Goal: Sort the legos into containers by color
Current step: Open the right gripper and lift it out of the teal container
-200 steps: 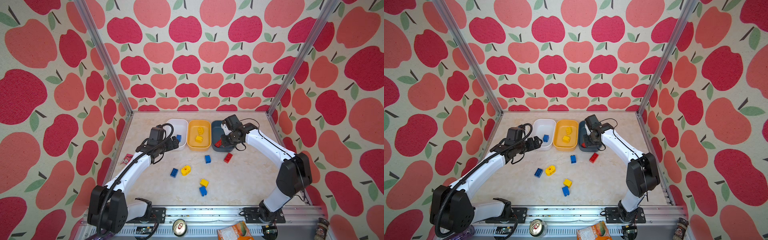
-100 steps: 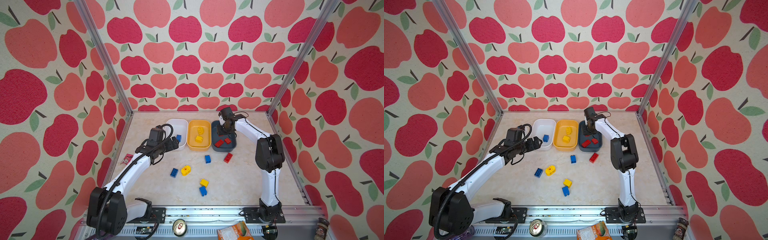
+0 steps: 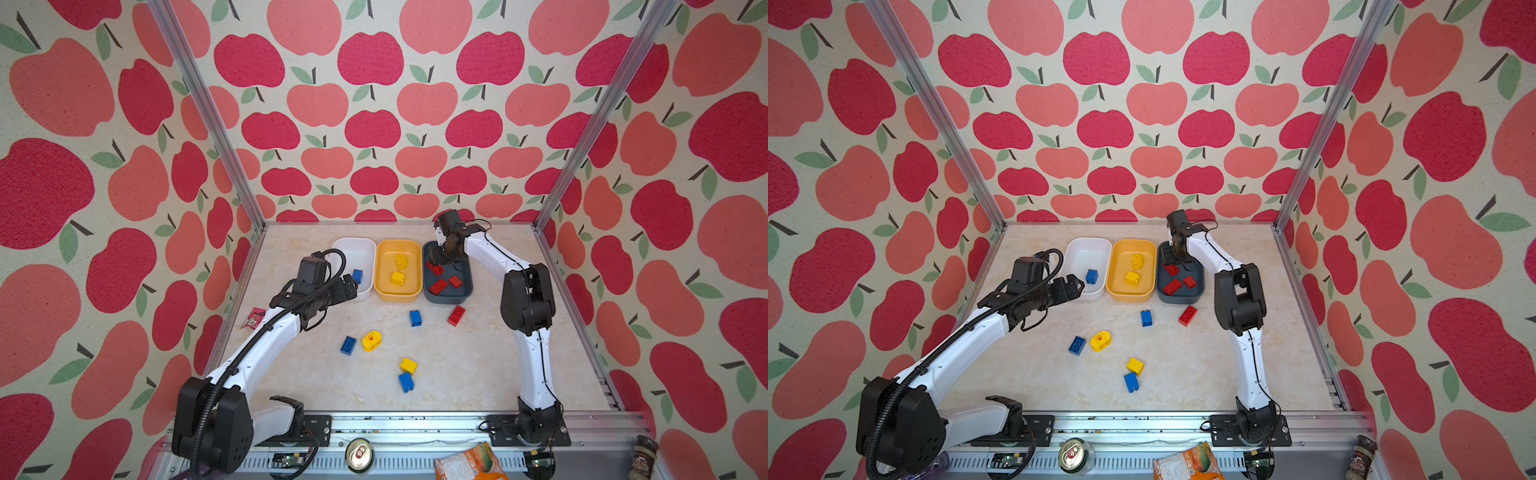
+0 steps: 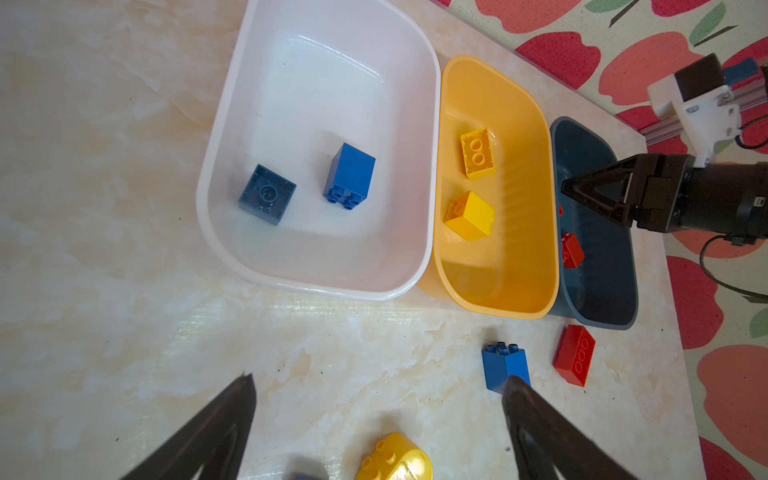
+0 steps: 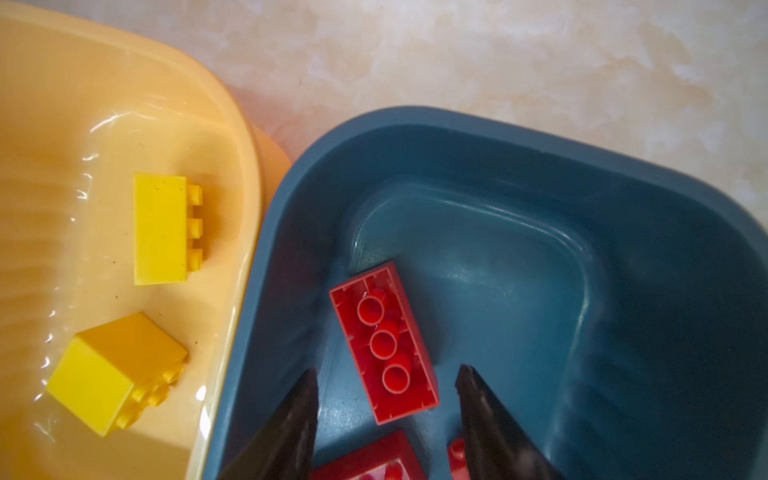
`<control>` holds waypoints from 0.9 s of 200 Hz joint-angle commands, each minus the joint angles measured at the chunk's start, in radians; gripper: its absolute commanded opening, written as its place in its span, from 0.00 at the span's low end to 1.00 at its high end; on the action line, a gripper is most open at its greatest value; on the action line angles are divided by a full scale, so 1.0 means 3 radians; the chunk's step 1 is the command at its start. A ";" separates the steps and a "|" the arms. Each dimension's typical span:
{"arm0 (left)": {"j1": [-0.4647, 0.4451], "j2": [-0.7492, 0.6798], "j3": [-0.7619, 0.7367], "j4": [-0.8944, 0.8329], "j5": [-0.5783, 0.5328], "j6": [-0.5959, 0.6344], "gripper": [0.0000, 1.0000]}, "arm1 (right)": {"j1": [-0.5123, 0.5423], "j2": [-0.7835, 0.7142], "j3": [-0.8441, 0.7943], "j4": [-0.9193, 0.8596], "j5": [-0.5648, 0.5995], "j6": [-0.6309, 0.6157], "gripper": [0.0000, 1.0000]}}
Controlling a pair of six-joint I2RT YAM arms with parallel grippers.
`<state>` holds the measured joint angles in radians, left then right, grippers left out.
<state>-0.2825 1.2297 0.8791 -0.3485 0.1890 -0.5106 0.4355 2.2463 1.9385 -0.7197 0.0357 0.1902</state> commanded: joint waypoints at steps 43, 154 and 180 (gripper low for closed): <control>-0.0120 -0.0061 -0.0069 -0.0295 -0.0216 0.0084 0.95 | -0.0002 -0.0273 -0.0157 -0.0075 -0.0068 0.0005 0.60; -0.0437 0.0064 -0.0222 -0.0905 -0.0436 0.0301 0.86 | 0.0174 -0.1721 -0.1570 0.0019 -0.0423 0.0201 0.83; -0.0507 0.0139 -0.0269 -0.0980 -0.0421 0.0268 0.79 | 0.0193 -0.2032 -0.1883 -0.0022 -0.0478 0.0238 0.84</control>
<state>-0.4183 1.2446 0.8204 -0.5701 0.0830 -0.4397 0.4911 1.7004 1.4483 -0.6983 -0.0708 0.2375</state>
